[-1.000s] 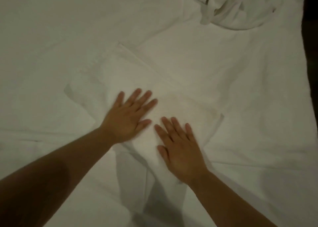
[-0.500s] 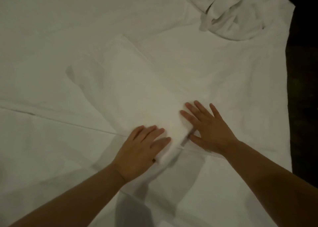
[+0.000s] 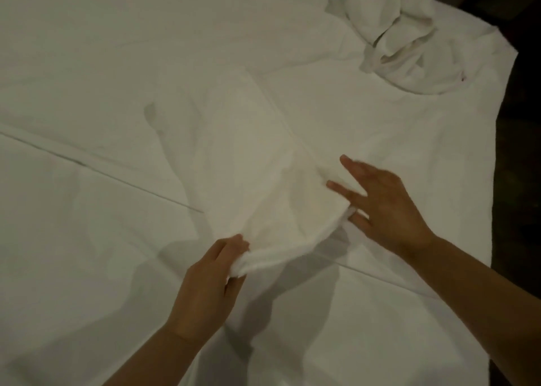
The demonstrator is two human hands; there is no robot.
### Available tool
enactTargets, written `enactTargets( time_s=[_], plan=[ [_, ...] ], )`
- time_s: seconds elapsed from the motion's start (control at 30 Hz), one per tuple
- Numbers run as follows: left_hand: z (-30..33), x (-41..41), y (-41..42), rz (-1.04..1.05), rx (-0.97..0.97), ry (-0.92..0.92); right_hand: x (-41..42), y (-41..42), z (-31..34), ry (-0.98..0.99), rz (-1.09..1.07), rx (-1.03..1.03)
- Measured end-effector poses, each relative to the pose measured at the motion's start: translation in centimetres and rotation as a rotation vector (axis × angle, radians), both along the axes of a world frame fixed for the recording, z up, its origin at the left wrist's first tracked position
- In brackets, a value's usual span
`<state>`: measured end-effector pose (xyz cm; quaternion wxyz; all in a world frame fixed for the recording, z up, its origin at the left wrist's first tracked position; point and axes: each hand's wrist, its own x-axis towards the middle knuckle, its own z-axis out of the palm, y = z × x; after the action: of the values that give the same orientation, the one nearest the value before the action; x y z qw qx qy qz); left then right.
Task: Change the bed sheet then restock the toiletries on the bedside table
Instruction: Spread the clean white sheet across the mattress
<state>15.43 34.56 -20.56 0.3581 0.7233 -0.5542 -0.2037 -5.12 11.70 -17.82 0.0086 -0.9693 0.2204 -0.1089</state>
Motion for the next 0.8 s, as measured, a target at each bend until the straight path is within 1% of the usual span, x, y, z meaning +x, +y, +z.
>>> enactTargets(
  time_s=[0.07,0.13,0.2,0.23,0.27,0.3,0.33,0.37,0.4,0.43,0.47,0.5,0.53,0.57,0.6,0.63,0.67,0.7,0.77,0.8],
  plan=[
    [0.3,-0.5,0.9,-0.017,0.011,0.028,-0.5,1.2,0.2,0.091,0.082,0.070],
    [0.7,-1.1,1.0,-0.031,0.039,0.048,-0.5,1.8,-0.2,0.158,0.106,0.122],
    [1.0,-0.7,0.8,-0.035,0.054,0.070,-0.1,2.0,-0.5,0.162,0.111,0.144],
    [1.4,-0.5,0.6,-0.030,0.049,0.036,0.1,1.7,-0.3,0.148,0.117,0.153],
    [1.3,-0.6,0.6,-0.071,0.071,0.048,0.2,1.5,0.0,0.132,0.118,0.171],
    [3.1,0.0,0.8,-0.100,0.098,0.016,0.3,1.4,0.4,0.125,0.118,0.218],
    [-0.1,-0.8,1.8,-0.125,0.138,-0.004,0.3,1.5,0.8,0.133,0.122,0.270],
    [-2.0,-0.8,2.6,-0.089,0.232,-0.056,0.0,1.6,1.2,0.133,0.132,0.334],
    [-4.5,-1.5,3.9,-0.056,0.353,-0.015,-0.2,1.9,2.1,0.135,0.110,0.447],
    [-5.7,-1.9,4.7,0.060,0.448,0.172,-0.2,2.1,3.4,0.118,0.057,0.597],
    [-5.8,-2.3,4.8,0.089,0.481,0.337,0.3,2.2,5.1,0.058,-0.033,0.723],
    [-4.4,-1.9,4.9,0.091,0.425,0.368,0.9,1.9,6.3,-0.023,-0.108,0.822],
    [-2.2,-1.3,4.0,0.092,0.336,0.298,1.9,1.2,7.1,-0.083,-0.171,0.909],
    [0.9,-0.6,2.3,0.144,0.265,0.341,3.0,0.2,7.5,-0.103,-0.197,0.959],
    [3.6,0.4,0.7,0.227,0.155,0.423,4.6,-0.7,7.6,-0.130,-0.220,0.969],
    [6.3,1.9,-0.8,0.353,0.019,0.486,6.8,-1.5,8.0,-0.167,-0.259,0.990],
    [5.4,2.5,-2.2,0.489,-0.063,0.550,8.9,-2.2,8.0,-0.226,-0.302,1.006],
    [5.5,4.1,-3.5,0.558,-0.115,0.622,11.1,-2.8,7.9,-0.288,-0.355,1.014],
    [4.1,6.8,-5.7,0.715,-0.111,0.731,15.6,-3.9,6.9,-0.369,-0.429,1.012],
    [3.9,8.1,-6.8,0.778,-0.085,0.770,17.7,-4.6,6.1,-0.368,-0.446,0.987]
  ],
)
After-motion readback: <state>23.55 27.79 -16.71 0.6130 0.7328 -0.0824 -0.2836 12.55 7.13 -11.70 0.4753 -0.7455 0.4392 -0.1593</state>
